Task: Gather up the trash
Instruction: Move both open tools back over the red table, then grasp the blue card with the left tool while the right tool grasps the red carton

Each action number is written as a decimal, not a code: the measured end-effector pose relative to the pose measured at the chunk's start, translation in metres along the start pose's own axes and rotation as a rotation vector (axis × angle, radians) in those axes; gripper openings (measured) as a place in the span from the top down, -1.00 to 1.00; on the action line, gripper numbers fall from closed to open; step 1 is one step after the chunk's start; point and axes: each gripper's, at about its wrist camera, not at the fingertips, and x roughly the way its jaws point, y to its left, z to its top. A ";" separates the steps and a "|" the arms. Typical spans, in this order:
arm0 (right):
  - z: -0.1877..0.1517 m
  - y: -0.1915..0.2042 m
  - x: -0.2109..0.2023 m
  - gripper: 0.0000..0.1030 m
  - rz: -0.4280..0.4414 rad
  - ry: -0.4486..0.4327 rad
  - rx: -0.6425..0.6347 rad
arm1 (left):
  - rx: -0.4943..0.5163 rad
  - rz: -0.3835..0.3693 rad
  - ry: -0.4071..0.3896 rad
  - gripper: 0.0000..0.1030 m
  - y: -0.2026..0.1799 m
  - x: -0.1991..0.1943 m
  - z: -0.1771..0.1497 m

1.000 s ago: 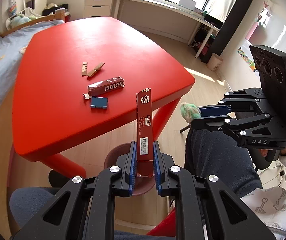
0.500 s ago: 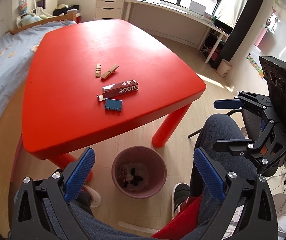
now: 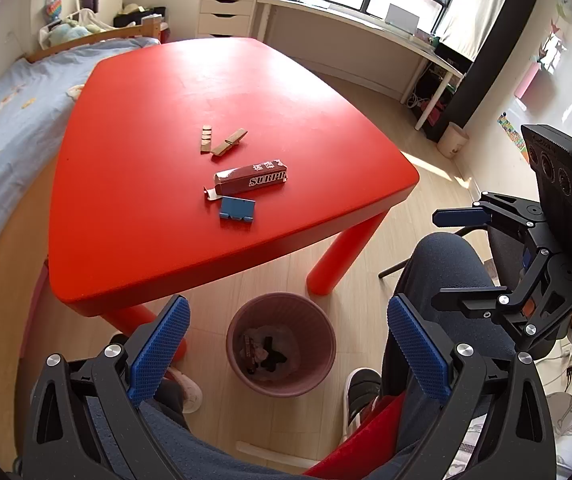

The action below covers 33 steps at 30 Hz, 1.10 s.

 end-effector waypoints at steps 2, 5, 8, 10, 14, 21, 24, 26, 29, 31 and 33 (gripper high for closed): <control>0.000 0.000 0.001 -0.88 -0.001 0.001 -0.002 | -0.001 -0.001 0.001 -0.85 0.000 0.000 0.000; 0.002 -0.001 0.001 -0.88 0.006 0.000 -0.004 | 0.000 0.000 0.003 -0.85 0.001 0.001 0.001; 0.006 -0.003 0.000 -0.88 0.008 -0.004 -0.010 | 0.000 -0.004 0.002 -0.85 0.003 0.002 0.004; 0.010 -0.006 -0.001 -0.88 0.013 -0.012 -0.013 | 0.001 -0.001 0.001 -0.85 0.004 0.004 0.005; 0.023 -0.012 -0.002 -0.88 0.014 -0.022 -0.028 | 0.006 0.002 0.000 -0.85 0.007 0.007 0.011; 0.051 -0.021 0.003 -0.88 0.014 -0.029 -0.065 | 0.018 0.006 -0.007 -0.85 0.013 0.013 0.026; 0.063 -0.023 0.008 -0.88 0.011 -0.026 -0.091 | 0.025 0.005 -0.004 -0.85 0.015 0.018 0.032; 0.070 -0.027 0.014 -0.88 0.013 -0.020 -0.097 | 0.029 0.009 0.001 -0.85 0.017 0.022 0.035; 0.083 -0.031 0.022 -0.88 0.016 -0.014 -0.115 | 0.035 0.006 0.011 -0.85 0.019 0.030 0.039; 0.092 -0.035 0.030 -0.88 0.018 -0.006 -0.133 | 0.040 0.002 0.018 -0.85 0.022 0.036 0.043; 0.102 -0.038 0.040 -0.88 0.020 0.004 -0.155 | 0.038 -0.002 0.028 -0.85 0.024 0.045 0.047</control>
